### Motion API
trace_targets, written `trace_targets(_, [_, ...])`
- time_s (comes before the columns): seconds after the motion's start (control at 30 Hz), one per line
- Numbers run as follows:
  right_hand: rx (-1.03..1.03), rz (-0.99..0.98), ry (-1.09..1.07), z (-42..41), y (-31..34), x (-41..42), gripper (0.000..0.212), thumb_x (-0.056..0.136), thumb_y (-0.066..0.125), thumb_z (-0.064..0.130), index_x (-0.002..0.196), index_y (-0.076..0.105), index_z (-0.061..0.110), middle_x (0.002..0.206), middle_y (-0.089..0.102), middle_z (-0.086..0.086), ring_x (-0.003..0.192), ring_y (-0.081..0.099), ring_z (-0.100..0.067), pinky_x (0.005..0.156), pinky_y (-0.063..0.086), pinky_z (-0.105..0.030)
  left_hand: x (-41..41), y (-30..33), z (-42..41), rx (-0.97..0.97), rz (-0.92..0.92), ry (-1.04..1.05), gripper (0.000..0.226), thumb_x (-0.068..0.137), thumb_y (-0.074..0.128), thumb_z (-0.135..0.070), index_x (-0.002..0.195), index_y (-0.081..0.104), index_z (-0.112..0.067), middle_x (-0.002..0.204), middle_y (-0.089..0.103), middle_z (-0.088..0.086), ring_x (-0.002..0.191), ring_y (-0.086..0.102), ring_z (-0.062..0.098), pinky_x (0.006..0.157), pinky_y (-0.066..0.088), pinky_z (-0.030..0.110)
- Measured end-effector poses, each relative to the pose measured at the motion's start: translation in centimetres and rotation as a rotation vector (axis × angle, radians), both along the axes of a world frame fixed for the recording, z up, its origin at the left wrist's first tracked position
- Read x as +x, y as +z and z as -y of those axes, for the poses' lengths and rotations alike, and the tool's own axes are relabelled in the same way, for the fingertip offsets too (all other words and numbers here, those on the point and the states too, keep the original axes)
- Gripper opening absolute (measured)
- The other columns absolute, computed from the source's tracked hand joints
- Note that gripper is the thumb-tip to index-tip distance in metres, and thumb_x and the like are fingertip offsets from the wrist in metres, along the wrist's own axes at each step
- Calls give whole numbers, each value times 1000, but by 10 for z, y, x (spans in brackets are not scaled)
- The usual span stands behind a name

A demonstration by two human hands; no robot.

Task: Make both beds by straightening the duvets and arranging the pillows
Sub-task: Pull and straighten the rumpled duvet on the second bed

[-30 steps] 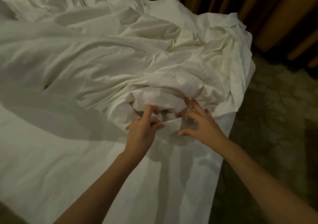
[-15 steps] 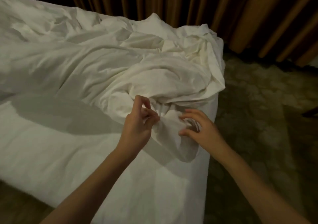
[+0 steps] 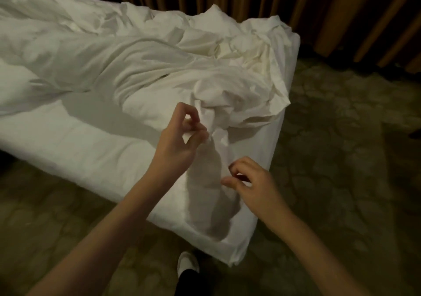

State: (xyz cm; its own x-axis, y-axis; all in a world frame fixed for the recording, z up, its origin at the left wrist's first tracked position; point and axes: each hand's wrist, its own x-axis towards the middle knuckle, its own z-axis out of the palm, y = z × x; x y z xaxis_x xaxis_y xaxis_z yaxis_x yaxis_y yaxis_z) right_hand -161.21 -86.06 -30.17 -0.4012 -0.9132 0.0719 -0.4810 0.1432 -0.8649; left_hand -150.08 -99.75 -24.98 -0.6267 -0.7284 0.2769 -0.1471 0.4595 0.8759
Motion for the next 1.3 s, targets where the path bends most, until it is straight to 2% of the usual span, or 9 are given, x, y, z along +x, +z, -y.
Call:
trace_targets(0.17, [197,-60,95,-18,-61,17,10,85,70,25,90,64,19,105,56,9,98,55,-8,88,48,-34,46,-95,-14,-190,363,-4,32,79,69,2,108,62,-11,102,66,3,98,60,19,84,37,16])
trace_targets(0.33, [202,-364,219,-23,-107,20,41,84,71,26,123,61,24,135,51,10,125,38,-2,96,28,-11,98,-172,-50,-161,314,142,63,75,77,-5,129,54,-27,125,48,0,116,44,13,97,36,23])
trace_targets(0.47, [230,-554,345,-3,-134,4,64,82,73,26,140,46,21,152,34,1,141,13,-8,115,16,-34,104,-203,-66,12,232,37,93,74,79,-16,140,25,-52,141,33,-14,128,33,-6,93,35,3])
trace_targets(0.6, [276,-614,436,19,-153,-7,70,82,71,31,143,40,25,155,27,1,144,4,-12,116,12,-43,108,-228,-58,-90,299,43,72,74,80,-18,134,47,-37,135,48,-5,119,45,1,85,43,10])
trace_targets(0.7, [239,-579,443,34,-160,-12,69,77,63,51,140,45,29,152,33,1,144,15,-16,114,15,-43,105,-231,-40,-208,327,107,34,80,69,-27,112,69,-16,102,67,1,85,60,9,69,46,18])
trace_targets(0.8, [191,-489,360,41,-163,-16,74,69,57,65,132,54,26,143,44,3,139,24,-9,114,17,-43,103,-212,-23,-216,279,130,28,83,58,-31,99,74,-15,87,72,1,75,64,9,66,44,15])
trace_targets(0.93, [193,-356,199,36,-173,-23,45,77,76,32,117,64,16,133,55,-2,130,27,-1,114,11,-37,115,-176,1,21,97,317,11,81,71,-16,82,69,-27,68,65,-3,61,53,5,58,40,15])
trace_targets(1.1, [37,-347,161,48,-179,-12,20,73,67,19,86,73,6,106,65,-14,99,52,-19,85,34,-18,115,-175,3,135,103,266,24,82,71,-15,78,64,-37,75,68,-10,70,59,7,67,46,22])
trace_targets(1.3, [88,-498,283,31,-172,-58,17,78,57,23,73,66,9,83,67,-8,88,60,-28,106,23,-36,94,-184,-27,232,126,383,19,76,75,-21,75,67,-38,79,71,-19,80,66,7,80,53,33])
